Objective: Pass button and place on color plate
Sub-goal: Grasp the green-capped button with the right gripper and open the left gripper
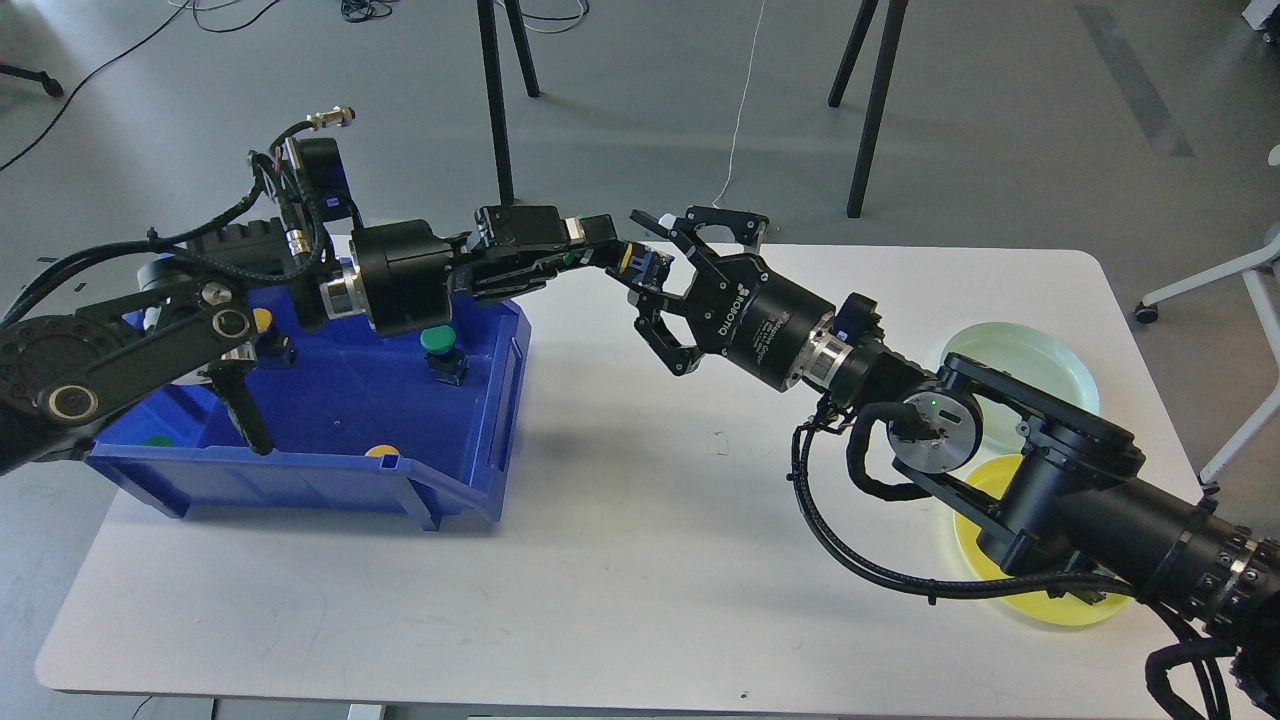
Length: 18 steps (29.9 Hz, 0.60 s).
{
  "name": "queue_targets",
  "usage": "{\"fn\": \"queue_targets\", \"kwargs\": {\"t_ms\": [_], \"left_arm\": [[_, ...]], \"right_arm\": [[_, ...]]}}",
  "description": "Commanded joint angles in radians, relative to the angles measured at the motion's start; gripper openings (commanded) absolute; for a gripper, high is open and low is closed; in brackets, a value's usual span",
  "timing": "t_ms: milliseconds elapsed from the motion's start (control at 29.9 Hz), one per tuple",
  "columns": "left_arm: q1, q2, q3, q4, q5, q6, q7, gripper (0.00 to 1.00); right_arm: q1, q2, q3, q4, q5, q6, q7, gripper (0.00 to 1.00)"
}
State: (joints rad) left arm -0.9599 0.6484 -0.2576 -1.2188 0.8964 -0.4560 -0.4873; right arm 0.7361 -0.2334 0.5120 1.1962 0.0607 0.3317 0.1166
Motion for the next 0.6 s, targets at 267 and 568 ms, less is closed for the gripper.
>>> {"fn": "queue_targets", "kwargs": {"t_ms": [267,568], "left_arm": [[0.001,-0.001,0.000,-0.001,-0.001,0.000,-0.001,0.13],[0.001,-0.003,0.000,-0.001,-0.001,0.000,-0.001,0.13]], "right_arm": [[-0.032,-0.040,0.005,0.037,0.005,0.113,0.006,0.97],[-0.046,-0.041,0.006,0.059,-0.002,0.112,0.009,0.18]]}}
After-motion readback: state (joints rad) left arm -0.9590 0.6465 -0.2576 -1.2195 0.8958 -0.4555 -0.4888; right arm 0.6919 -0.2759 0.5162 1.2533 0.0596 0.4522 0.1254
